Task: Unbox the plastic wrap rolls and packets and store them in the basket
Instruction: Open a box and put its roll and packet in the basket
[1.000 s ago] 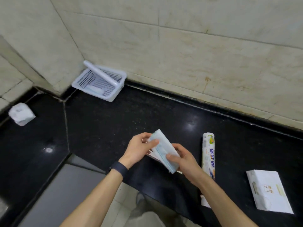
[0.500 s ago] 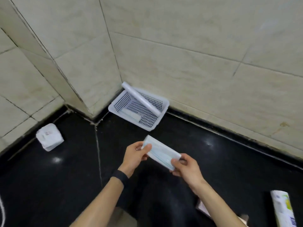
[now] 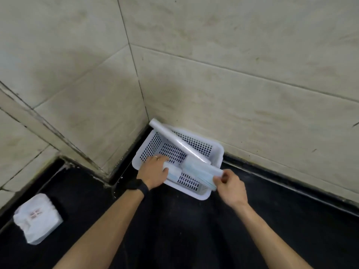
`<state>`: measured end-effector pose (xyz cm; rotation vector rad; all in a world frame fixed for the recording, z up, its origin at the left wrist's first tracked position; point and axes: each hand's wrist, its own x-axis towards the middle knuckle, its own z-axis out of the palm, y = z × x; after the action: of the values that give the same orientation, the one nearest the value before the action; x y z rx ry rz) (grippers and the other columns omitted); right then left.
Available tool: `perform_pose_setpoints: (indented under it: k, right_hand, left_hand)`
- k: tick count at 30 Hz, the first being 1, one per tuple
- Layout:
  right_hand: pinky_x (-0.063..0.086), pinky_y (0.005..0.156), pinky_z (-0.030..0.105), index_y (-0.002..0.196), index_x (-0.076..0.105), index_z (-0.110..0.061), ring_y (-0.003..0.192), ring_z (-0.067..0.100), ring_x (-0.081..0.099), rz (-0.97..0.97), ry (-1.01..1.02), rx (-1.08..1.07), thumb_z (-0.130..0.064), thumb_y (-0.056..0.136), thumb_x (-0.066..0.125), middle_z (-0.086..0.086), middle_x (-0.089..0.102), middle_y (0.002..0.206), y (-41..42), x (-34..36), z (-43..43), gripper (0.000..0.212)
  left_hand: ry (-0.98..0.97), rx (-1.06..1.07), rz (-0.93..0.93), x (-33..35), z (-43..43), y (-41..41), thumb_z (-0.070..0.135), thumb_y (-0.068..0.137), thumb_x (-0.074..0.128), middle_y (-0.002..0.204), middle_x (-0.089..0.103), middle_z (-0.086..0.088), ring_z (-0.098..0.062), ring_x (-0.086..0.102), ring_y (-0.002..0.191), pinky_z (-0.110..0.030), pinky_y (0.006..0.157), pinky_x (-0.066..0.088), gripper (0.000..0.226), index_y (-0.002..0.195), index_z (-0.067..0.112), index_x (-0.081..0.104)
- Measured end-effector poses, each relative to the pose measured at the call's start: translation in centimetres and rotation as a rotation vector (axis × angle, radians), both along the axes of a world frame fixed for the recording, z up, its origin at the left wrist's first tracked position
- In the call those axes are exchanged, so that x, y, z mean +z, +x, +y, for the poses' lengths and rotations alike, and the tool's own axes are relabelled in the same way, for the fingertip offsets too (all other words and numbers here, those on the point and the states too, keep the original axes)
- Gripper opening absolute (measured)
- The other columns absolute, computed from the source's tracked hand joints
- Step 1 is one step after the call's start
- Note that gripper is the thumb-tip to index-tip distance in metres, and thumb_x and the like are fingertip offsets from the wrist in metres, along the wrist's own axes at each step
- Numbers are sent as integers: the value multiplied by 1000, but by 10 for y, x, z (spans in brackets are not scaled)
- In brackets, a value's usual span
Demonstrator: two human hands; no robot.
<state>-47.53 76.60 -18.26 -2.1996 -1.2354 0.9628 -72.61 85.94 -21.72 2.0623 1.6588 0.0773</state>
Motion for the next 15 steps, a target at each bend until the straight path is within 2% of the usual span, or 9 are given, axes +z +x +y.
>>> perform_pose_setpoints:
  k: [2,4,7,9,11,13,15]
  right_hand:
    - [47,66,31,104,58,-22,80,22,61,-54,-63,53,-31,95,57,-2,66,92,-5,-8,18,13]
    - [52,68,34,99,54,-24,82,24,63,-73,-130,105,-32,94,55,0,67,93,-10,-17,30,10]
    - [51,67,32,94,51,-25,79,22,63,-98,-190,176,-33,92,55,1,67,92,-17,-26,46,9]
    - [56,67,35,87,53,-22,78,24,67,-134,-230,231,-32,92,54,4,70,90,-22,-27,55,11]
    - [60,73,40,94,56,-19,80,25,71,-215,-284,302,-27,93,50,6,71,90,-29,-28,61,11]
    - [59,75,38,106,58,-16,86,24,70,-351,-361,387,-21,93,47,5,71,94,-35,-26,67,17]
    - [54,74,34,113,57,-14,92,24,68,-470,-436,471,-16,93,48,5,70,103,-42,-22,72,22]
  left_hand:
    - [-47,-130,137,-12,27,5,19,93,51,152,42,-2,-26,37,138,-42,112,36,52,144,26,45]
    - [-97,-224,220,-22,46,12,10,88,50,149,45,-3,-27,40,136,-44,111,38,58,143,28,46]
    - [-161,-304,312,-33,61,18,11,88,54,131,58,-5,-27,55,117,-38,95,48,50,132,33,56]
    - [-164,-303,317,-38,66,16,13,89,56,125,59,-4,-26,58,109,-35,88,48,41,125,33,61]
    - [-177,-268,284,-42,69,11,13,90,55,125,59,-1,-25,58,108,-34,87,48,39,123,33,63]
    - [-206,-242,239,-42,68,9,12,89,54,128,60,0,-24,58,110,-34,88,49,42,125,32,63]
    - [-209,-276,247,-39,66,8,19,88,58,128,59,0,-23,58,111,-34,89,50,41,127,33,61]
